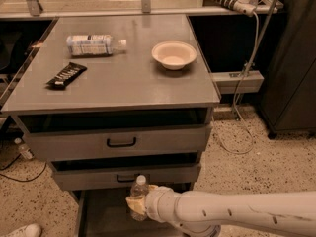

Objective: Place water bottle into bottom drawer

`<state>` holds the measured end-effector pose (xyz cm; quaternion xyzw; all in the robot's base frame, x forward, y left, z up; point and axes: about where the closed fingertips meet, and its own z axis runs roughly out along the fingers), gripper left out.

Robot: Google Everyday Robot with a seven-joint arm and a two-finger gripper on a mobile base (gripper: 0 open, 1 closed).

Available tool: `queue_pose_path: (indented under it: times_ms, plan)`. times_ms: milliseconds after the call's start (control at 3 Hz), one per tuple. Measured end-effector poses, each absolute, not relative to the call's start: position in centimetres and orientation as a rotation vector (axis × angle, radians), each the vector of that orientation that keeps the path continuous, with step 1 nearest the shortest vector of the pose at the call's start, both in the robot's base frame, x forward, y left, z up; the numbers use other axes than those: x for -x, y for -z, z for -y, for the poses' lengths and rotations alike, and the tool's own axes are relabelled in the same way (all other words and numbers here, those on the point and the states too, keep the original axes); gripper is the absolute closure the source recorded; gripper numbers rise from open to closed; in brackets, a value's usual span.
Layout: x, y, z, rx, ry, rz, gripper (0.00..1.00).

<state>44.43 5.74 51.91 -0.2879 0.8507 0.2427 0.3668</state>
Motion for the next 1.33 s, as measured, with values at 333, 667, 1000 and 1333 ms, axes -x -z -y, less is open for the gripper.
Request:
queue_pose_path:
  times_ms: [333, 667, 1000, 1333]
  plan:
    - [-43.4, -48.4, -5.7, 0.678, -0.648, -2.248, 1.00]
    - [-43.1, -45.2, -5.5, 0.596, -0.674, -2.259, 1.00]
    - [-42.5, -42.2, -5.3, 0.528, -0.688, -2.276, 1.00]
    - [-42.5, -42.2, -5.3, 0.528, -0.688, -2.276, 1.00]
